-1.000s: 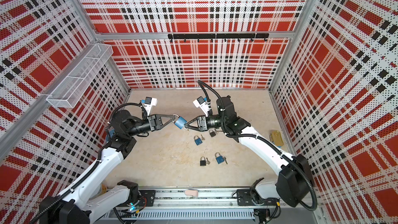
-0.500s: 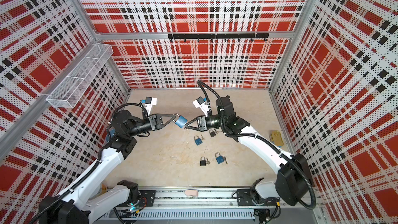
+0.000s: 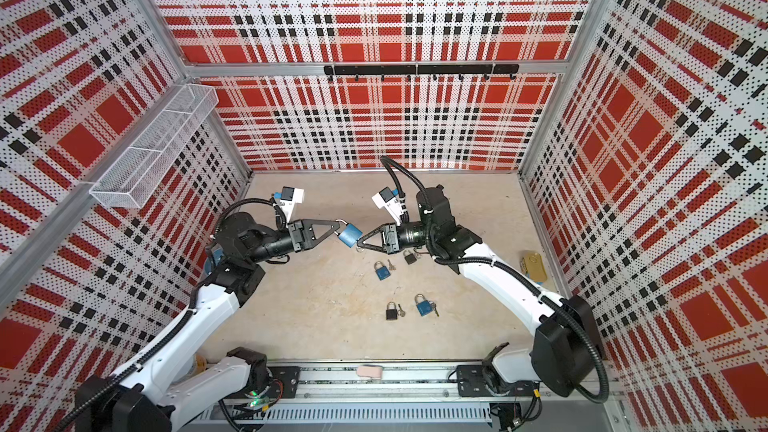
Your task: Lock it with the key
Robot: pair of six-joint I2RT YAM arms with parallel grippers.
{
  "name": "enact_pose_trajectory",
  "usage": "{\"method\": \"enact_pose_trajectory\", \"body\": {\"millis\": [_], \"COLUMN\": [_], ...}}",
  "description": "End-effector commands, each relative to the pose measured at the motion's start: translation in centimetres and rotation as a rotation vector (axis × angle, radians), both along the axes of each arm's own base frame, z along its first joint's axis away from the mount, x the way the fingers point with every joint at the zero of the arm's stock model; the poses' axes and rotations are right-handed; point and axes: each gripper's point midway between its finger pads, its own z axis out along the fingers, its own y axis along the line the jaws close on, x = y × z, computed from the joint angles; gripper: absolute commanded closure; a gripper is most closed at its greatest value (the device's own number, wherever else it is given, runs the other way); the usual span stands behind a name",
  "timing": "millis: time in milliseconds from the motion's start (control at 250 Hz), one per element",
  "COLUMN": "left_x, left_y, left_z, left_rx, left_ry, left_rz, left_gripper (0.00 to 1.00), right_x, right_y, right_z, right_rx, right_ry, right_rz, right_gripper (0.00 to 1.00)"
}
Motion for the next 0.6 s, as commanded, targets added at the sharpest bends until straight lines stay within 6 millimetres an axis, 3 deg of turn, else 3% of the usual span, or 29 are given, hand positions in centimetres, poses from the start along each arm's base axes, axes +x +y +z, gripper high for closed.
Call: {"method": "enact_pose_trajectory", "body": {"millis": [0,356,596], "left_x": [0.0,1.1,1.6], "left_y": [1.0,3.3,3.2], "left_z": [2.8,3.2,-0.6], "left_rx": [-0.020,-0.015,0.032], "left_ry": [-0.083,-0.085,0.006], "left_rz": [0.007,0.035,0.053], "left_gripper": [1.00,1.00,1.00], "right_x": [-0.4,-1.6,-0.1], "right_y": [-0.1,-1.9,-3.7], "right_z": [0.0,-2.5,-1.2], "right_rx": [0.012,-0.073,-0.078], "right_ry": [-0.034,-0.018,-0.057], "right_rz": [0.000,-0.049,-0.132], "right_gripper": [1.00,1.00,1.00]}}
